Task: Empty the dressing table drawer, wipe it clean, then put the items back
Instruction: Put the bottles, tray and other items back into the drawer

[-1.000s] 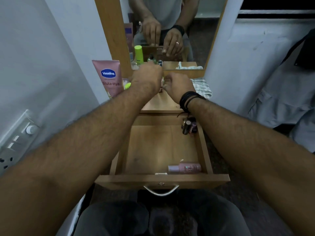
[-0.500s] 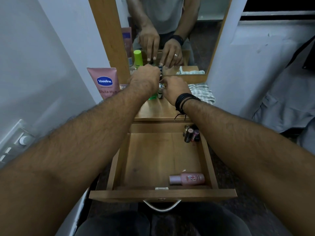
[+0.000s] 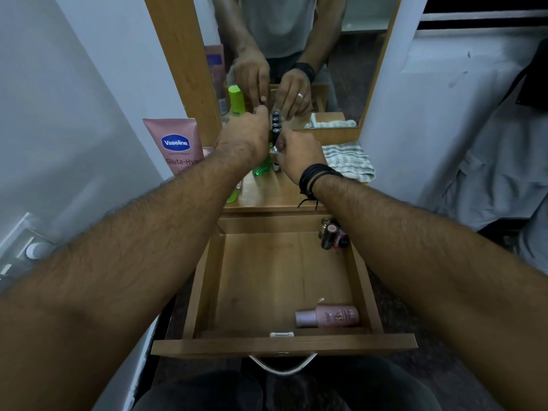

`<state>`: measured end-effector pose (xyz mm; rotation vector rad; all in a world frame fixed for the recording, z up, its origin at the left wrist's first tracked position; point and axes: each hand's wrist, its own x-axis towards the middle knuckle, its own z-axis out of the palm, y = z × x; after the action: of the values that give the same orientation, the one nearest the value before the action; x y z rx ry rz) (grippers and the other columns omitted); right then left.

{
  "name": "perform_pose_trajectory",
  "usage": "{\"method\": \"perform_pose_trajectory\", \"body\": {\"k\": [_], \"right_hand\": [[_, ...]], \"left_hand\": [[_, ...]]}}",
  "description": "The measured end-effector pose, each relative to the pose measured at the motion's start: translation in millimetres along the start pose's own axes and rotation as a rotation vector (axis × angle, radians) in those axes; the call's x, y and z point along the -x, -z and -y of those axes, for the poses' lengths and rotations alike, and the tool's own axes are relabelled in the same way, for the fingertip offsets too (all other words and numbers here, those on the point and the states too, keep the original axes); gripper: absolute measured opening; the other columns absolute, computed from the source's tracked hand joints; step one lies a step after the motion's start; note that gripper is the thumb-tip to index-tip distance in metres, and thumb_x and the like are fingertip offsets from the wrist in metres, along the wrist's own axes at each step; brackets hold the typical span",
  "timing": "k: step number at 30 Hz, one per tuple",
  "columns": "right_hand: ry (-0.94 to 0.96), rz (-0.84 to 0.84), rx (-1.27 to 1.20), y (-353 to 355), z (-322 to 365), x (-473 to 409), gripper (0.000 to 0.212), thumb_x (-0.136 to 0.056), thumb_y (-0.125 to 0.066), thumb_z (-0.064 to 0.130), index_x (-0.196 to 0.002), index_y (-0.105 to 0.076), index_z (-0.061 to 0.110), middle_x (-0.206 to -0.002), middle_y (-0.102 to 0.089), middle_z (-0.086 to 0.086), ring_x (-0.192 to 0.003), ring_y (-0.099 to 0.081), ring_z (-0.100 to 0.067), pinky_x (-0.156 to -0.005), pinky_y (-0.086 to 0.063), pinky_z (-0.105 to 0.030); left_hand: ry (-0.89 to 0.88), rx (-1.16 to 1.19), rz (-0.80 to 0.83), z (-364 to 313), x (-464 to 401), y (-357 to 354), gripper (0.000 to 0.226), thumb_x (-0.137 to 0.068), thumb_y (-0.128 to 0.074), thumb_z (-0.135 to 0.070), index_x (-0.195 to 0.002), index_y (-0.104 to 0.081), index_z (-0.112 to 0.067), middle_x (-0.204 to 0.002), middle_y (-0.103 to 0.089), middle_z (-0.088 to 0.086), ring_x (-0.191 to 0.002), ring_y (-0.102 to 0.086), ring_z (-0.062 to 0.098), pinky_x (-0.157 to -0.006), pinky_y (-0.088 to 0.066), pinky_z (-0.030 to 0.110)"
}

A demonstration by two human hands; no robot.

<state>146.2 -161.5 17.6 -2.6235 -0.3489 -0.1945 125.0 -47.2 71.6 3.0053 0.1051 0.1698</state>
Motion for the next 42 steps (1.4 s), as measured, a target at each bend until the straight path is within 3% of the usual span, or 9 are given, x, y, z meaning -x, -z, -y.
{"method": "perform_pose_trajectory", "body": {"k": [8,12,15,18,22,28,31,35,42], "right_hand": [[-0.005,-0.059,-0.069,11,-2,14,0.018,-0.092,-0.066,0.021,-0.109,-0.065,0.017,-0.104,-0.068,-0.005,-0.096,-0.063,-0.023,-0.082,-0.053,-0.036],[-0.011,-0.075,-0.084,31,0,31,0.019,-0.090,-0.065,0.016,-0.109,-0.068,0.015,-0.105,-0.069,-0.007,-0.100,-0.063,-0.024,-0.087,-0.053,-0.039],[-0.021,-0.067,-0.062,49,1,49,0.020,-0.085,-0.064,0.016,-0.104,-0.069,0.012,-0.104,-0.070,-0.009,-0.100,-0.063,-0.025,-0.082,-0.052,-0.036],[-0.049,0.010,0.022,67,1,70,0.011,-0.079,-0.067,0.013,-0.089,-0.069,0.009,-0.099,-0.071,-0.010,-0.094,-0.064,-0.027,-0.069,-0.046,-0.030],[-0.111,0.185,0.162,83,-3,102,0.016,-0.073,-0.075,0.014,-0.087,-0.072,0.006,-0.091,-0.069,-0.012,-0.084,-0.062,-0.027,-0.067,-0.047,-0.030],[-0.144,0.283,0.247,79,-20,145,0.016,-0.073,-0.077,0.017,-0.086,-0.070,0.010,-0.084,-0.064,-0.007,-0.078,-0.057,-0.024,-0.063,-0.041,-0.027],[-0.154,0.326,0.256,66,-36,161,0.013,-0.078,-0.073,0.018,-0.078,-0.061,0.012,-0.085,-0.063,-0.010,-0.077,-0.058,-0.026,-0.055,-0.037,-0.025],[-0.151,0.337,0.287,48,-58,171,0.014,-0.085,-0.069,0.019,-0.095,-0.070,0.009,-0.098,-0.069,-0.013,-0.091,-0.064,-0.031,-0.072,-0.049,-0.031],[-0.100,0.280,0.435,28,-74,181,0.019,-0.095,-0.060,0.028,-0.108,-0.068,0.016,-0.103,-0.068,-0.008,-0.096,-0.065,-0.031,-0.083,-0.058,-0.045]], "left_hand": [[0.009,0.096,-0.011,-3,8,6,0.054,-0.089,-0.066,-0.005,-0.132,-0.035,-0.012,-0.095,-0.051,0.011,-0.084,-0.052,0.030,-0.071,-0.052,0.045],[-0.006,0.095,-0.044,-11,26,20,0.058,-0.090,-0.066,-0.007,-0.138,-0.033,-0.012,-0.095,-0.051,0.009,-0.084,-0.050,0.028,-0.067,-0.046,0.042],[-0.048,0.082,-0.057,-24,46,33,0.055,-0.091,-0.065,-0.010,-0.136,-0.035,-0.012,-0.100,-0.054,0.010,-0.085,-0.051,0.029,-0.067,-0.045,0.044],[-0.118,0.067,-0.019,-38,69,37,0.045,-0.090,-0.065,-0.015,-0.127,-0.040,-0.013,-0.109,-0.059,0.013,-0.096,-0.059,0.035,-0.070,-0.045,0.045],[-0.174,0.060,0.070,-55,100,26,0.047,-0.088,-0.069,-0.021,-0.128,-0.045,-0.014,-0.120,-0.061,0.013,-0.109,-0.060,0.036,-0.076,-0.047,0.042],[-0.201,0.040,0.191,-67,135,-10,0.051,-0.087,-0.072,-0.021,-0.130,-0.045,-0.016,-0.121,-0.061,0.010,-0.101,-0.058,0.030,-0.077,-0.052,0.044],[-0.207,0.025,0.211,-72,147,-33,0.052,-0.090,-0.069,-0.020,-0.133,-0.039,-0.015,-0.116,-0.060,0.011,-0.093,-0.055,0.030,-0.066,-0.042,0.041],[-0.231,0.054,0.229,-74,155,-64,0.044,-0.091,-0.063,-0.015,-0.127,-0.037,-0.014,-0.117,-0.062,0.014,-0.106,-0.060,0.038,-0.067,-0.040,0.042],[-0.194,0.100,0.230,-74,149,-87,0.041,-0.092,-0.063,-0.017,-0.124,-0.037,-0.016,-0.106,-0.060,0.011,-0.097,-0.059,0.036,-0.066,-0.043,0.046]]}}
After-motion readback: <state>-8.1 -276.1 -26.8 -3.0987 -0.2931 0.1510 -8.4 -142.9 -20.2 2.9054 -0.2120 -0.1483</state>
